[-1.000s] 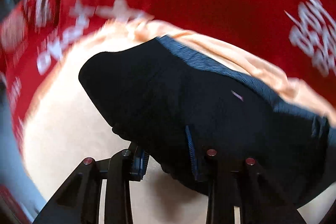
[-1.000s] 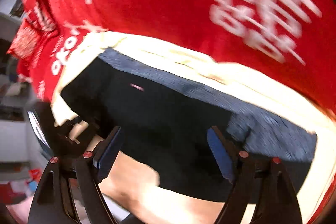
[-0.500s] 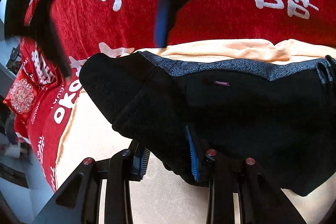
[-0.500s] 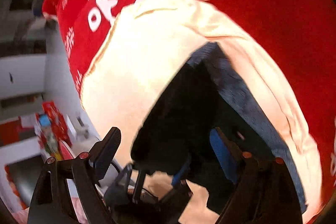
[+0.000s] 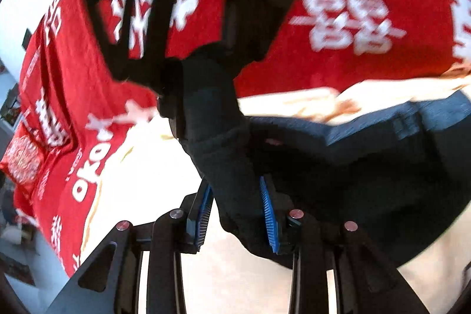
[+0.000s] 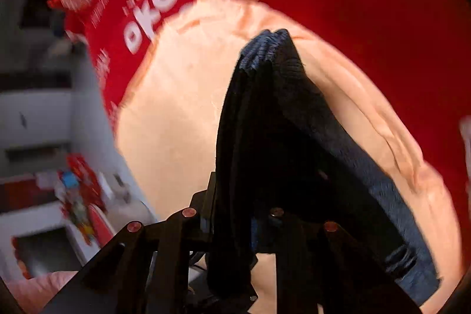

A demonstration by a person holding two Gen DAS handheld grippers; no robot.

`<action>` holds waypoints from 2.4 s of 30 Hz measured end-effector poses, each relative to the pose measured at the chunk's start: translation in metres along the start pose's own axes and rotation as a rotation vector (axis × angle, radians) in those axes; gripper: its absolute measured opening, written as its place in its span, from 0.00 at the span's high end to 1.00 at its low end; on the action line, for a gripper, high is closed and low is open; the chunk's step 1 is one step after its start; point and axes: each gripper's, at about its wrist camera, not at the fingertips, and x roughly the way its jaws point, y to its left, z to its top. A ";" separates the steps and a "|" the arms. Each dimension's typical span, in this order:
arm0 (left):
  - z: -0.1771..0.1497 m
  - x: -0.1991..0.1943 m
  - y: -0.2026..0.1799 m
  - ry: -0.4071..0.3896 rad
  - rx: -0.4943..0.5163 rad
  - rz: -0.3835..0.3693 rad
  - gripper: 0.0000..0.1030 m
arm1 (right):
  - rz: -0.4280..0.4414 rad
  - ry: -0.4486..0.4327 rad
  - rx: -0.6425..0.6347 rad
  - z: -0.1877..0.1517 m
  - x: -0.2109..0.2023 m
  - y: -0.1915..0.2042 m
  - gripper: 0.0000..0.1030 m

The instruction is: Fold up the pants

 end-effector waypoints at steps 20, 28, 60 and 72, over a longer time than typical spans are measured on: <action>0.048 -0.117 -0.238 -0.070 0.348 -0.347 0.67 | 0.250 -0.520 0.472 -0.289 -0.155 -0.225 0.83; 0.024 -0.086 -0.313 0.033 0.467 -0.334 0.67 | 0.198 -0.484 0.596 -0.330 -0.111 -0.301 0.83; 0.031 -0.023 -0.158 0.401 -0.003 -0.302 0.23 | -0.376 -0.433 0.677 -0.378 -0.108 -0.257 0.47; 0.022 -0.014 -0.154 0.450 -0.030 -0.318 0.23 | -0.403 -0.383 0.715 -0.384 -0.096 -0.241 0.40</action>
